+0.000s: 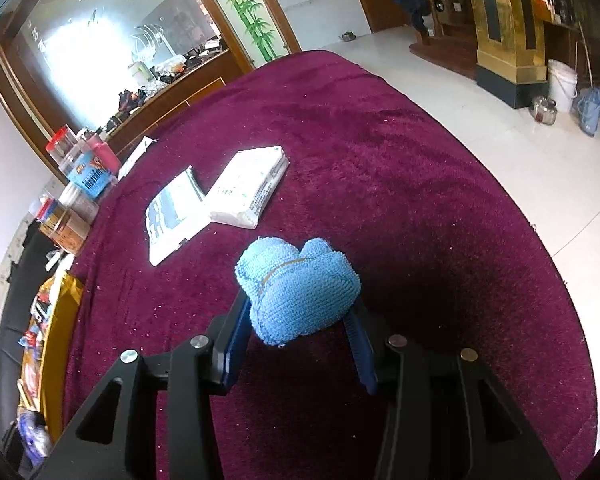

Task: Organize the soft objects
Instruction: 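Carry the snack bag to the tray with the left tool while the right tool carries the blue cloth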

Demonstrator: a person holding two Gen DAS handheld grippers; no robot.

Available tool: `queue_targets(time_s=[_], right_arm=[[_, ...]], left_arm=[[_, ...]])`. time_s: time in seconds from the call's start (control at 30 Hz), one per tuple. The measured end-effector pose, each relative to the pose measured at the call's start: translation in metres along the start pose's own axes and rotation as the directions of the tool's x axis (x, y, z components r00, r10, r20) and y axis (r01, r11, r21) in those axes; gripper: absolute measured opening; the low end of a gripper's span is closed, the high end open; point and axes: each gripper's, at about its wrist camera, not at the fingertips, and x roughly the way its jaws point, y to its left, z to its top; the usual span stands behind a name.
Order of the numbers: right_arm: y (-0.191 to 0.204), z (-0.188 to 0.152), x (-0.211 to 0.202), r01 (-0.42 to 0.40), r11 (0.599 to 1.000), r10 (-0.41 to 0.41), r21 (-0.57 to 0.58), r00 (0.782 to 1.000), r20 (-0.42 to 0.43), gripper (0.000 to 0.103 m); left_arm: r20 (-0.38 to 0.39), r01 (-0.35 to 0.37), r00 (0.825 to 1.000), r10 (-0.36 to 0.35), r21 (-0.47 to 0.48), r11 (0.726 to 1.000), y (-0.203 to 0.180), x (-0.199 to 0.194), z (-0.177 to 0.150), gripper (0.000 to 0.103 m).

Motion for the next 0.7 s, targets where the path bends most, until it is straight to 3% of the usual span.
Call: queue_targets(time_s=[0.3,0.53,0.7], right_arm=[[0.009,-0.001,0.004,0.065,0.997,-0.065,-0.039,0.998,0.001,0.044],[0.024,-0.002,0.005,0.165,0.98,-0.168,-0.11,0.986,-0.018,0.044],[0.029,-0.011,-0.011,0.149,0.982,-0.152,-0.112,0.988,-0.018,0.042]], left_arm=[[0.038,0.004,0.999,-0.002,-0.059,0.998,0.032,-0.031,-0.017,0.086],[0.064,0.001,0.998,0.004,-0.09,0.996,0.048,-0.054,-0.032,0.086],[0.082,0.001,0.997,0.007,-0.099,0.995,0.056,-0.068,-0.041,0.086]])
